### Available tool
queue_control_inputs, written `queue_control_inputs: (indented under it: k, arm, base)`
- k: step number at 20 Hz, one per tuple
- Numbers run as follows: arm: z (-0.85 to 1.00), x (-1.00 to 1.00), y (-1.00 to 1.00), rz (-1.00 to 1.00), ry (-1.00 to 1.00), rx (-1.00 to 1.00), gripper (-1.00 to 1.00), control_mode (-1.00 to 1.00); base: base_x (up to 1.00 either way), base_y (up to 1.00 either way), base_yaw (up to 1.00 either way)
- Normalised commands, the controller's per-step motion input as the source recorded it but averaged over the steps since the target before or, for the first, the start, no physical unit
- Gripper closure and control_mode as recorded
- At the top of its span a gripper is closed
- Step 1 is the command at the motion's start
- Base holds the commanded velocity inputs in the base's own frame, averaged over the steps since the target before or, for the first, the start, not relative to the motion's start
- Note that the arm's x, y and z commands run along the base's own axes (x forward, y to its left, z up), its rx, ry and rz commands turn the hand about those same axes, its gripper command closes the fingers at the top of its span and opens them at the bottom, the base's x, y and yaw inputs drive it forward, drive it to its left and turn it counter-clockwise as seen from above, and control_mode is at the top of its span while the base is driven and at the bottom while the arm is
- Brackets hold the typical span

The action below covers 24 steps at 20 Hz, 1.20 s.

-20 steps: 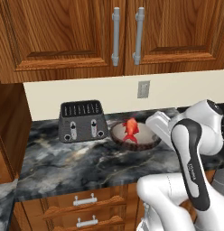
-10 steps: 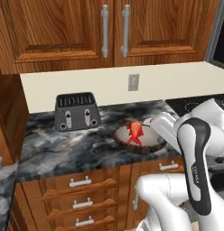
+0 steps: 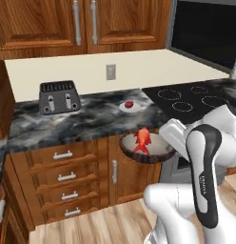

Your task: Remove the mango from the bowl and place it on the small plate. Then place the bowl with only the fish in the microwave, close the door, and press the start button to microwave the fish.

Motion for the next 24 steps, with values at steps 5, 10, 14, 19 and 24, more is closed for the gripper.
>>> queue_control_inputs:
  k: [5,10,14,19,24]
  arm:
    - [0.00,0.00,0.00,0.00,0.00,0.00,1.00,1.00]
    - [0.00,0.00,0.00,0.00,0.00,0.00,1.00,1.00]
    - [0.00,0.00,0.00,0.00,0.00,0.00,1.00,1.00]
    - [0.00,0.00,0.00,0.00,0.00,0.00,1.00,1.00]
    - [0.00,0.00,0.00,0.00,0.00,0.00,1.00,1.00]
  base:
    - [-0.20,-1.00,-0.15]
    - [0.14,-1.00,-0.03]
    - [0.23,-1.00,0.00]
    - [0.50,-1.00,0.00]
    - [0.83,-0.68,0.04]
